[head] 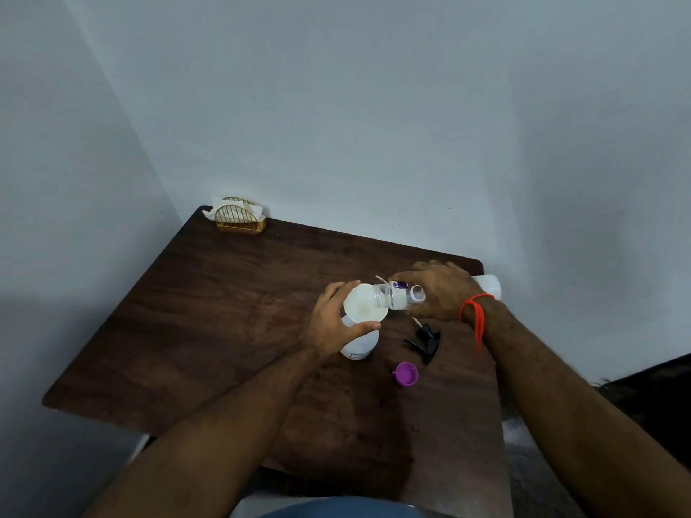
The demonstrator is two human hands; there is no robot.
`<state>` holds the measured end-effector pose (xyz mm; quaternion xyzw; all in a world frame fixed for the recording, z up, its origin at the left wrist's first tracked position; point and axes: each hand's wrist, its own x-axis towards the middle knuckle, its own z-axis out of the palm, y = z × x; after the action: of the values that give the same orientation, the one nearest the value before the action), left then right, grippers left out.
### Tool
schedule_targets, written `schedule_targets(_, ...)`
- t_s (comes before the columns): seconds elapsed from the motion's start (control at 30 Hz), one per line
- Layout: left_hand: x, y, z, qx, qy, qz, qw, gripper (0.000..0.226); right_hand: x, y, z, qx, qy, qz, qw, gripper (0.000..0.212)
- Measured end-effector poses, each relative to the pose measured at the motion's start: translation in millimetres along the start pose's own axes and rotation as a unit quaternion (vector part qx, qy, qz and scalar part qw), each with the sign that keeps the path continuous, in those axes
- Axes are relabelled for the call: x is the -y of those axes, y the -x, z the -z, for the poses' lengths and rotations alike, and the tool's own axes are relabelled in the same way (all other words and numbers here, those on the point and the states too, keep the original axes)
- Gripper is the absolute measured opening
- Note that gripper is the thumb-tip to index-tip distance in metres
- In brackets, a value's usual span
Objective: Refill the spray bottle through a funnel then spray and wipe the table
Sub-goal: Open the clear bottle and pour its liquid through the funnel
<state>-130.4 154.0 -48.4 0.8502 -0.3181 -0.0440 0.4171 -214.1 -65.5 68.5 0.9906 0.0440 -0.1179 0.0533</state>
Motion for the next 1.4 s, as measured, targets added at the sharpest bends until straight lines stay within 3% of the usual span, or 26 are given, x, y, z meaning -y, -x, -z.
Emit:
schedule_targets(0.07,0,0,0,0.000,-0.001,-0.001,1.000,0.089,6,-6,21,-0.006,0.010,-0.024,1.000,0.066)
schedule_targets(0.1,-1,1,1,0.001,-0.001,-0.001,1.000,0.089,3,-9,12,0.023,0.004,-0.053,0.998,0.067)
schedule_targets(0.2,-1,1,2,0.006,0.003,0.000,1.000,0.089,5,-4,16,0.008,0.014,-0.034,0.999,0.066)
schedule_targets(0.3,-1,1,2,0.010,-0.007,-0.003,1.000,0.089,9,-4,22,0.000,-0.004,-0.073,0.997,0.063)
schedule_targets(0.37,-1,1,2,0.014,-0.008,-0.004,1.000,0.090,-27,-21,-34,-0.003,-0.024,-0.091,0.996,0.055)
schedule_targets(0.4,0,1,2,0.017,-0.010,-0.005,1.000,0.090,-72,-35,-93,-0.008,-0.001,-0.081,0.997,0.049)
schedule_targets(0.43,0,1,2,0.020,-0.014,-0.005,1.000,0.091,-101,-47,-135,-0.062,-0.017,-0.059,0.996,0.044)
schedule_targets(0.47,0,1,2,0.023,-0.020,-0.003,1.000,0.092,-111,-58,-152,-0.063,0.016,-0.032,0.997,0.040)
schedule_targets(0.53,0,1,2,0.031,-0.030,0.004,0.999,0.093,-74,-49,-110,-0.019,0.022,-0.021,0.999,0.046)
schedule_targets(0.6,-1,0,2,0.038,-0.033,0.007,0.999,0.093,-10,-22,-17,-0.055,0.061,-0.022,0.996,0.056)
schedule_targets(0.63,-2,0,3,0.039,-0.035,0.008,0.999,0.094,3,-14,-2,-0.050,0.085,-0.020,0.995,0.058)
schedule_targets(0.67,-2,0,3,0.042,-0.037,0.009,0.998,0.094,8,-15,8,-0.101,0.104,0.012,0.989,0.059)
schedule_targets(0.7,-2,0,3,0.043,-0.039,0.011,0.998,0.095,11,-7,14,-0.067,0.104,-0.010,0.992,0.059)
schedule_targets(1.07,-6,0,8,0.072,-0.040,0.045,0.996,0.112,14,-1,21,-0.112,0.146,-0.009,0.983,0.058)
schedule_targets(1.4,-8,8,14,0.078,-0.035,0.073,0.994,0.123,10,-1,17,-0.135,0.112,-0.040,0.984,0.059)
